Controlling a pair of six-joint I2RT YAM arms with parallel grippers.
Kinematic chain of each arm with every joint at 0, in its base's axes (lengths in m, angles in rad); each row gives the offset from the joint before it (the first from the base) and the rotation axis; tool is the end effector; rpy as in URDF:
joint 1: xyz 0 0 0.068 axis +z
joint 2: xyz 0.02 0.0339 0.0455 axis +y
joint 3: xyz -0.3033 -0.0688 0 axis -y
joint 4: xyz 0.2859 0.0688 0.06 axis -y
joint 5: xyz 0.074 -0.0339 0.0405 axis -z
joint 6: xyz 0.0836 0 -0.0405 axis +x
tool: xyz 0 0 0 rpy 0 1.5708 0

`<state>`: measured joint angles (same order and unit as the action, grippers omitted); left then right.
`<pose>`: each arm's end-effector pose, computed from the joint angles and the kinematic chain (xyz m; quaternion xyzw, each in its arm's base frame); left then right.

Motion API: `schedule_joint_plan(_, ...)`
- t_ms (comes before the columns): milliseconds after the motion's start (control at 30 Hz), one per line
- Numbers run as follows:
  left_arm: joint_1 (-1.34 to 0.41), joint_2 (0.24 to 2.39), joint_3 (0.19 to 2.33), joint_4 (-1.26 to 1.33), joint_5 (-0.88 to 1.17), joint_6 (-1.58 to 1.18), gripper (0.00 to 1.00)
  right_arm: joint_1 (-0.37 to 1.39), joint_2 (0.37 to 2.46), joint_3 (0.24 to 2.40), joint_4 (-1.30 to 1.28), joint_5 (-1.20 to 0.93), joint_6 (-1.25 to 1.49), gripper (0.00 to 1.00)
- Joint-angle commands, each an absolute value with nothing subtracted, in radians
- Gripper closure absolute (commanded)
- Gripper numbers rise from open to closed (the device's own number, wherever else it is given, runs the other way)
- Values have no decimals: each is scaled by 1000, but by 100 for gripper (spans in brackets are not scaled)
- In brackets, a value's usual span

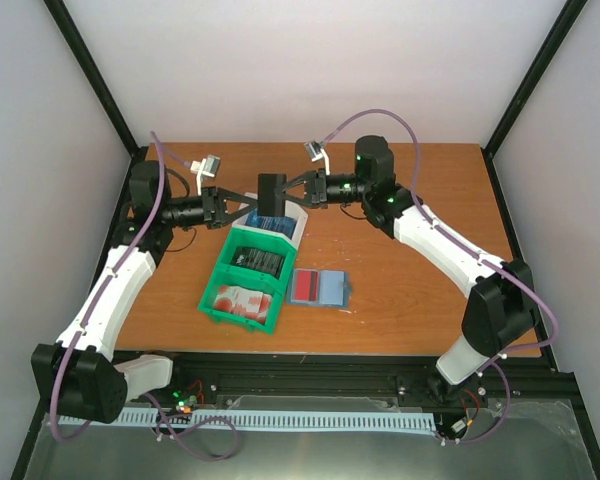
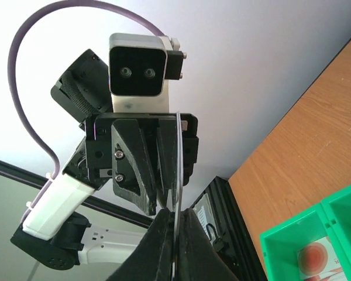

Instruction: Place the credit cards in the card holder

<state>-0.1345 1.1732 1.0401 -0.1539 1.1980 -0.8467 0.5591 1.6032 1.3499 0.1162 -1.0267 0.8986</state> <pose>0.2810 -0.1166 0.3851 0.0858 0.7377 -0.6313 0.2234 0.3332 0.2929 0.3871 -0.2071 0.7018 0.6573 0.1803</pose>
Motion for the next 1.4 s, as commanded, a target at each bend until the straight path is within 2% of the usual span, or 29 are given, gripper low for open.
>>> schedule_joint_plan(0, -124, 1132, 1035, -47, 1285, -917, 90, 534, 1633, 1387, 78, -1035, 859, 97)
schedule_joint_plan(133, -123, 1136, 1034, -46, 1262, -925, 90, 534, 1638, 1380, 114, -1070, 869, 97)
schedule_joint_plan(267, -123, 1138, 1041, -16, 1223, -958, 68, 534, 1624, 1373, 163, -1126, 875, 97)
schedule_joint_plan(300, -123, 1140, 1047, -15, 1213, -961, 66, 535, 1618, 1370, 170, -1137, 874, 97)
schedule_joint_plan(667, -123, 1154, 1071, 89, 1218, -1055, 53, 580, 1574, 1332, 246, -1234, 859, 97)
schedule_joint_plan(733, -123, 1150, 1064, 121, 1230, -1076, 53, 588, 1572, 1337, 248, -1234, 857, 97)
schedule_joint_plan(1000, -123, 1127, 1031, 206, 1237, -1137, 72, 593, 1570, 1333, 320, -1238, 898, 97)
schedule_joint_plan(1100, -123, 1117, 1013, 248, 1234, -1169, 73, 595, 1564, 1333, 333, -1239, 898, 97)
schedule_joint_plan(1267, -123, 1092, 985, 308, 1203, -1214, 68, 595, 1563, 1333, 344, -1238, 905, 97)
schedule_joint_plan(1367, -122, 1080, 972, 298, 1170, -1219, 70, 595, 1560, 1326, 379, -1239, 923, 97)
